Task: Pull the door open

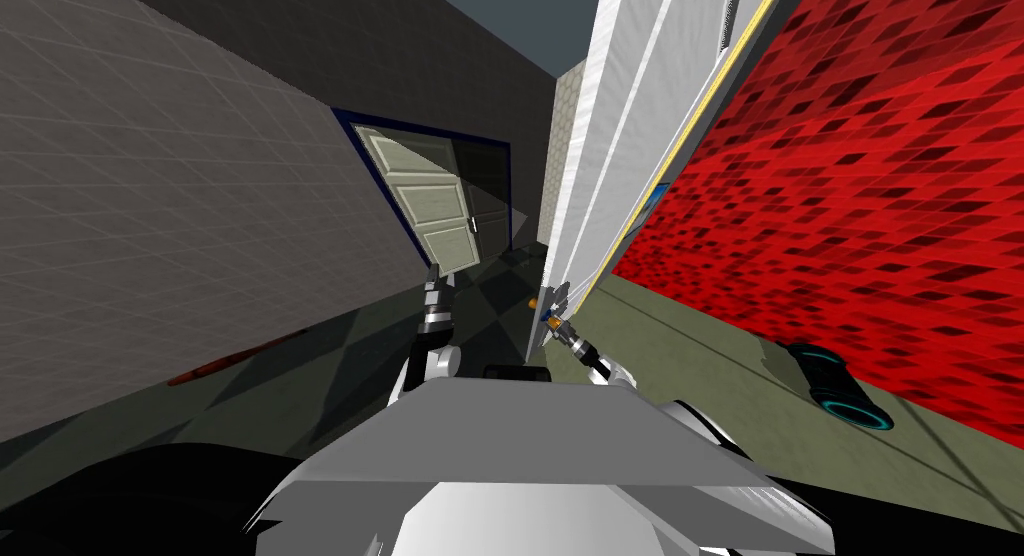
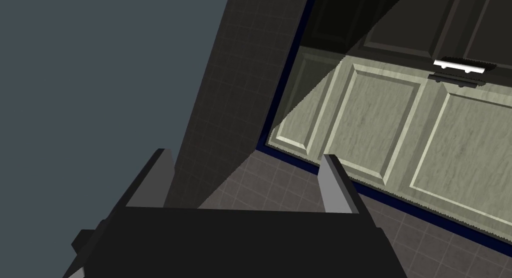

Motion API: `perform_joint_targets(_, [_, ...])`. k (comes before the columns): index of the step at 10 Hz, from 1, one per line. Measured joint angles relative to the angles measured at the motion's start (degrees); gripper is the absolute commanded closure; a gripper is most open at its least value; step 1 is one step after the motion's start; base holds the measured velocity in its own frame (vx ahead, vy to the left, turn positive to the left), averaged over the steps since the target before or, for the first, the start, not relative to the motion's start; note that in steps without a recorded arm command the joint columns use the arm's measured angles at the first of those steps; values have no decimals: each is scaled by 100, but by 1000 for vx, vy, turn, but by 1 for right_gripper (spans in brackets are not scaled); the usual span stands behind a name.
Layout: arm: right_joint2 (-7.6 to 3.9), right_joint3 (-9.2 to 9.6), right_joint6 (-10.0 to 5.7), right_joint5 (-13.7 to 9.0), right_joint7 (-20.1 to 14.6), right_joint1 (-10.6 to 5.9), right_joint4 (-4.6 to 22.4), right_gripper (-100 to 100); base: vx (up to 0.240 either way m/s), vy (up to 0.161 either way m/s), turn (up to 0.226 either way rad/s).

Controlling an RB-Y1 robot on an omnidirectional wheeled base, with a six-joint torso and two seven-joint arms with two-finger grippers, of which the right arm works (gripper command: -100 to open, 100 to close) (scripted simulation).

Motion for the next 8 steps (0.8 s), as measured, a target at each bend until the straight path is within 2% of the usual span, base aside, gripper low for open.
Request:
perform_joint_targets(3, [0, -1, -2, -1, 1, 2, 0, 100, -5, -7, 30])
perform_joint_targets(8, [43, 52, 2, -211, -494, -40, 102, 100, -27, -49, 95])
